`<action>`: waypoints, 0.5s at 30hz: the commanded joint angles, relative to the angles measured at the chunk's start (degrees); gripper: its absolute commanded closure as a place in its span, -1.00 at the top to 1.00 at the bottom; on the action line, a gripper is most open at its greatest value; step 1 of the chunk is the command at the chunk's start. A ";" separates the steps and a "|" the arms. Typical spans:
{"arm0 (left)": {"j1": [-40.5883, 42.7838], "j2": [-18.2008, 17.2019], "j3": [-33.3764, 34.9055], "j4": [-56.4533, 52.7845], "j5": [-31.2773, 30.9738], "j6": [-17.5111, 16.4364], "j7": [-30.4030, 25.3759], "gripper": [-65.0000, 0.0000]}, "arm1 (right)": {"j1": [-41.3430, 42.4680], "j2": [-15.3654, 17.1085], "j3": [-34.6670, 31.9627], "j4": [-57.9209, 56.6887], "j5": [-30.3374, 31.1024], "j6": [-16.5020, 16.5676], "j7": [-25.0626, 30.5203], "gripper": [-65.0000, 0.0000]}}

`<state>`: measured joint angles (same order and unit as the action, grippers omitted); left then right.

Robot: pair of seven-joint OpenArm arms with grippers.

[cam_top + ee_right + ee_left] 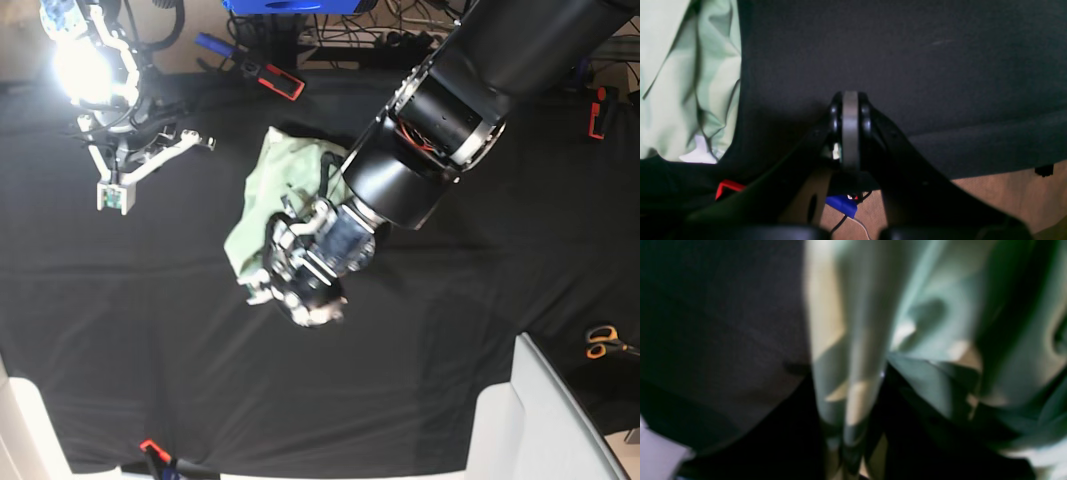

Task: Fold the T-shirt properly
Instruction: 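Lift the grasped edge and fold it over the shirt with the left gripper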

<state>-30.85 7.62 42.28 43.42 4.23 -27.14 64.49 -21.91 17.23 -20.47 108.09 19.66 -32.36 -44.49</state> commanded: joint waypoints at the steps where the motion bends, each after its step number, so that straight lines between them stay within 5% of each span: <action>1: -1.98 0.51 -1.71 0.58 0.39 0.19 0.08 -1.00 | 0.24 0.22 1.17 0.79 -0.45 0.05 0.93 -0.99; 15: -2.34 -0.28 -16.48 0.49 0.47 0.54 0.61 -1.00 | 0.24 -1.28 1.79 0.70 -0.19 0.05 0.93 -0.99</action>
<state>-31.38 6.96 25.87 43.20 4.54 -27.00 65.30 -21.91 15.57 -18.79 108.07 19.68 -32.36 -44.42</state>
